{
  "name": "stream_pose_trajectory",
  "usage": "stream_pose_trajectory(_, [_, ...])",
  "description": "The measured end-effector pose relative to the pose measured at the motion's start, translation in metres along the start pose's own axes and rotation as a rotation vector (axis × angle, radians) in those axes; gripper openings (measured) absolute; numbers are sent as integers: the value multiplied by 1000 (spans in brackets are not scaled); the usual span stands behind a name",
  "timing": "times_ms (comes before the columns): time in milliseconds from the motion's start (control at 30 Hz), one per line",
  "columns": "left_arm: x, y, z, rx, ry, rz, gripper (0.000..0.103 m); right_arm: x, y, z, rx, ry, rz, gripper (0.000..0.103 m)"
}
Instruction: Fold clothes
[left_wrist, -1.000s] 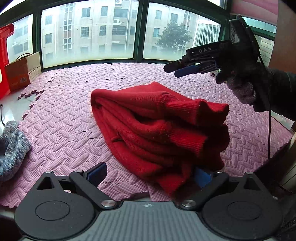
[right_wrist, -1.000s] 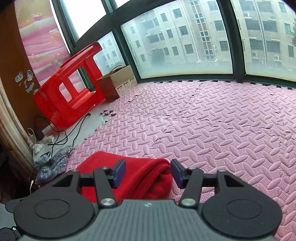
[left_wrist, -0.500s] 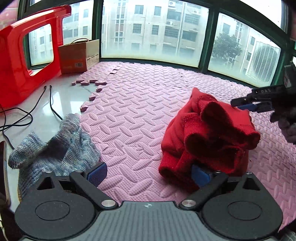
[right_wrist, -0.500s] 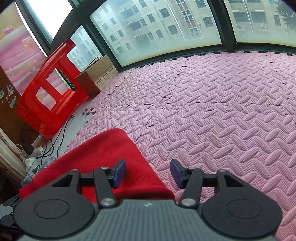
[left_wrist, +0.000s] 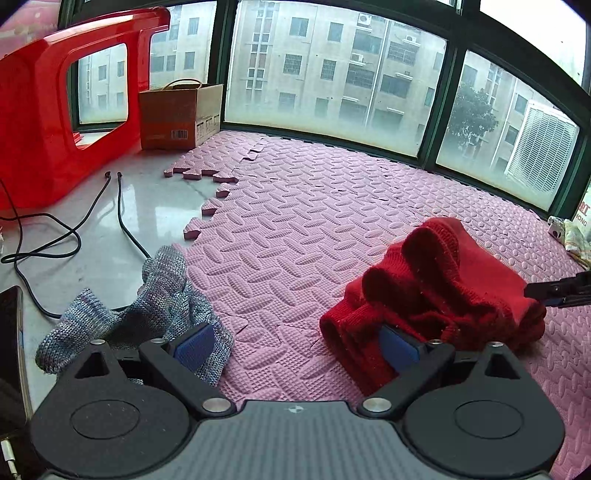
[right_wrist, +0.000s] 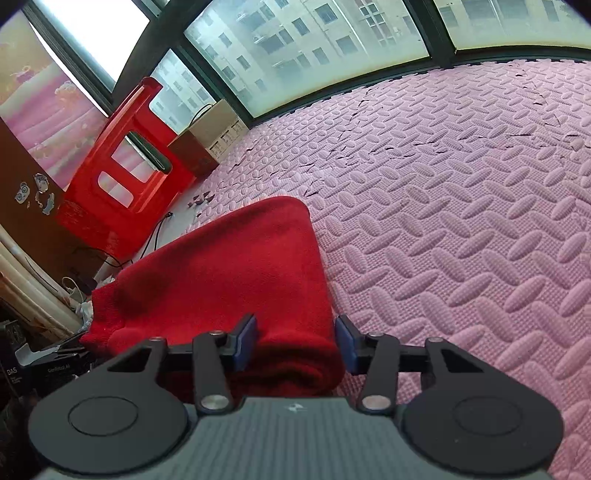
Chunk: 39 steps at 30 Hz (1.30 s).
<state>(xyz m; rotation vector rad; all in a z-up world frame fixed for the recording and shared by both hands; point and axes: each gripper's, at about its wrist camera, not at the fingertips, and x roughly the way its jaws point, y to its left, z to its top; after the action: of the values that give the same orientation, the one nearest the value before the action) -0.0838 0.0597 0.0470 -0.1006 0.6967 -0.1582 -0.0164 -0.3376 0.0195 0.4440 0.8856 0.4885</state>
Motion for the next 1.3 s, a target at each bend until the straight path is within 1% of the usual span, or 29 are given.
stream_pose_trajectory(67, [-8,1,2,-11,-13,-8,98,-9,4,-9,-12,-1,-8,47])
stream_pose_trajectory(133, [-17,2,5,-23,-29,-14,98,-18,11,-12,-50,-21,-34,47])
stream_pose_trajectory(233, [-34,-2,14,-27,-83,-19,97,-28,25,-5,-121,-60,-74,47])
stream_pose_trajectory(267, [-40,-5,19,-27,-104,-31,97,-31,30,-3,-145,-73,-87,47])
stream_pose_trajectory(367, [-55,-19,33,-23,-168,-84,97,-32,40,5,-191,-101,-107,47])
stream_pose_trajectory(467, [-62,-37,45,-18,-209,-192,93,-24,49,13,-201,-115,-98,47])
stream_pose_trajectory(600, [-45,-65,54,-13,-184,-368,85,-5,60,18,-232,-128,-115,47])
stream_pose_trajectory(667, [-30,-76,57,-12,-165,-428,81,6,65,22,-245,-130,-113,47])
stream_pose_trajectory(733, [-12,-80,60,-34,-135,-457,77,15,68,27,-262,-138,-119,47])
stream_pose_trajectory(833, [14,-74,64,-112,-84,-484,74,30,69,39,-272,-148,-136,47])
stream_pose_trajectory(867, [22,-70,64,-140,-67,-482,74,35,69,43,-273,-151,-141,47])
stream_pose_trajectory(933, [36,-60,61,-191,-28,-460,62,46,67,50,-264,-143,-159,47])
stream_pose_trajectory(1033, [52,-42,55,-262,23,-444,56,65,65,55,-272,-122,-184,47])
stream_pose_trajectory(1067, [55,-37,52,-277,35,-438,52,71,65,55,-280,-114,-194,47])
stream_pose_trajectory(1100, [59,-33,50,-286,43,-430,45,76,64,55,-288,-106,-204,47])
stream_pose_trajectory(1167, [64,-26,47,-299,56,-422,35,83,64,53,-308,-91,-220,47])
stream_pose_trajectory(1300, [74,-12,37,-352,68,-436,20,88,67,49,-352,-79,-258,49])
